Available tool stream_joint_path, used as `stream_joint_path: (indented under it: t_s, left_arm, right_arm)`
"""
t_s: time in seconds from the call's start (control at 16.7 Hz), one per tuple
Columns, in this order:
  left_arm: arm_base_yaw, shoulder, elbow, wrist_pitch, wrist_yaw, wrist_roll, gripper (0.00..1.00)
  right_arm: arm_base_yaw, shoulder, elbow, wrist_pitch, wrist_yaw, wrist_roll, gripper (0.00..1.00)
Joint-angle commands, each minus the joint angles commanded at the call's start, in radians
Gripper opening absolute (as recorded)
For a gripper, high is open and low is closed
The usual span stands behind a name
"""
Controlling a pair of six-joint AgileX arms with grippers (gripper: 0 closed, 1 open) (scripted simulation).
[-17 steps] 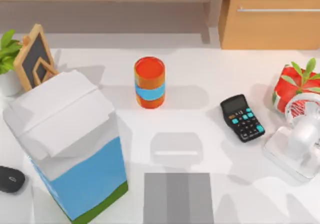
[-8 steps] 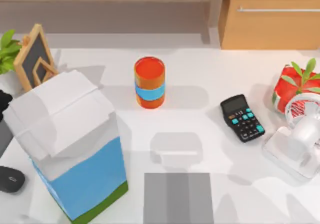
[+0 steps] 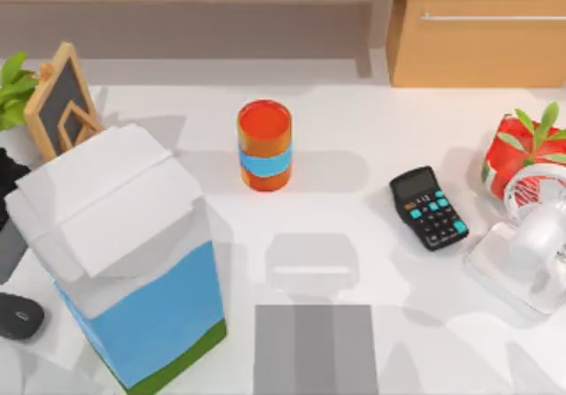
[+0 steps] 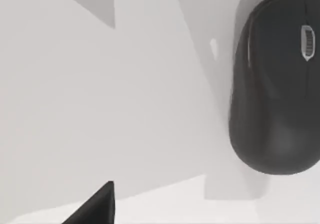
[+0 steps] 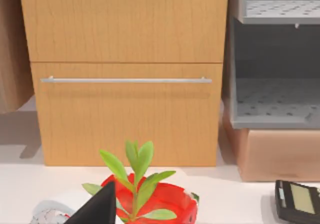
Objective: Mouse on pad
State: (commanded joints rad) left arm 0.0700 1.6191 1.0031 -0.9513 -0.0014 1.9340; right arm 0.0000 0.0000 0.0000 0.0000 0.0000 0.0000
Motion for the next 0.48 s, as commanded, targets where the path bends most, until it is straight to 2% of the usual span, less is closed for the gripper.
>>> stream_joint_path:
  t_s: [0.3,0.48]
  left_arm:
    - [-0.006,0.065,-0.185,0.254,0.0,-0.003,1.0]
    - [-0.02,0.079,-0.239,0.311,0.0,-0.004,1.0]
  right_arm:
    - [0.0,0.0,0.0,0.0,0.0,0.0,1.0]
    - [0.0,0.0,0.0,0.0,0.0,0.0,1.0]
